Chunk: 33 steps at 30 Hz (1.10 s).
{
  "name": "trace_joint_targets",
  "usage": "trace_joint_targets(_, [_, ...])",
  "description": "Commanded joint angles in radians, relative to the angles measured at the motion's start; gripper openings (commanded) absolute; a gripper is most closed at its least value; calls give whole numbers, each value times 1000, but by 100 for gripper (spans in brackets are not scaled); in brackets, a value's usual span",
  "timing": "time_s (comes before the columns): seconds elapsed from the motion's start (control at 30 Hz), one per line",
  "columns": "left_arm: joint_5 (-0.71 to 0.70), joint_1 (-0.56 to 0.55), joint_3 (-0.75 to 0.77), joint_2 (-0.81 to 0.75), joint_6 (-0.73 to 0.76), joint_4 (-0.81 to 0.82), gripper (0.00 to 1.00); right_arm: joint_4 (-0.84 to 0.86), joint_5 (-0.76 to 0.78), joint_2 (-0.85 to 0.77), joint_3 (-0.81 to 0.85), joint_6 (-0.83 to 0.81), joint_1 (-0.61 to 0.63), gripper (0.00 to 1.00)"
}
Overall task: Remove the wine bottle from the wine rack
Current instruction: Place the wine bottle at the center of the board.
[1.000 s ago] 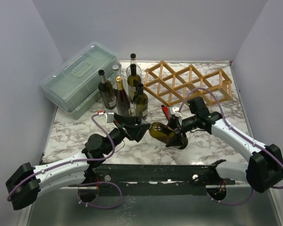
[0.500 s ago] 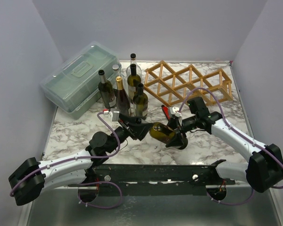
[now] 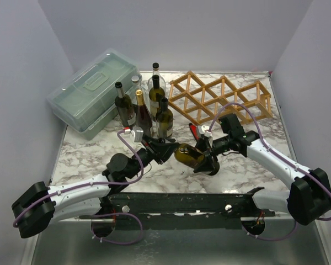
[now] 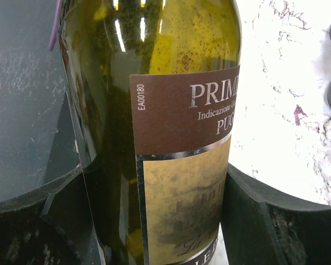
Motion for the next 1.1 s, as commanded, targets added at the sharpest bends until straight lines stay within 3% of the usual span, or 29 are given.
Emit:
trace_joint_targets(0.0, [25, -2, 30, 10, 30, 17, 0, 37, -79, -4, 33, 9, -8, 0])
trace_joint_targets(0.13, [23, -2, 33, 5, 31, 8, 0, 36, -73, -1, 29, 5, -8, 2])
trace_joint_targets(0.2, [15, -3, 32, -2, 34, 4, 0, 38, -67, -1, 26, 0, -9, 7])
trace_joint_targets(0.5, [-31, -3, 35, -40, 52, -24, 0, 54, -58, 17, -8, -18, -8, 51])
trace_joint_targets(0.77, [-35, -3, 49, -63, 70, -82, 0, 51, -46, 29, -11, -32, -8, 78])
trace_joint_targets(1.07, [-22, -3, 71, -102, 98, -132, 0, 44, -59, 40, -8, -36, -5, 87])
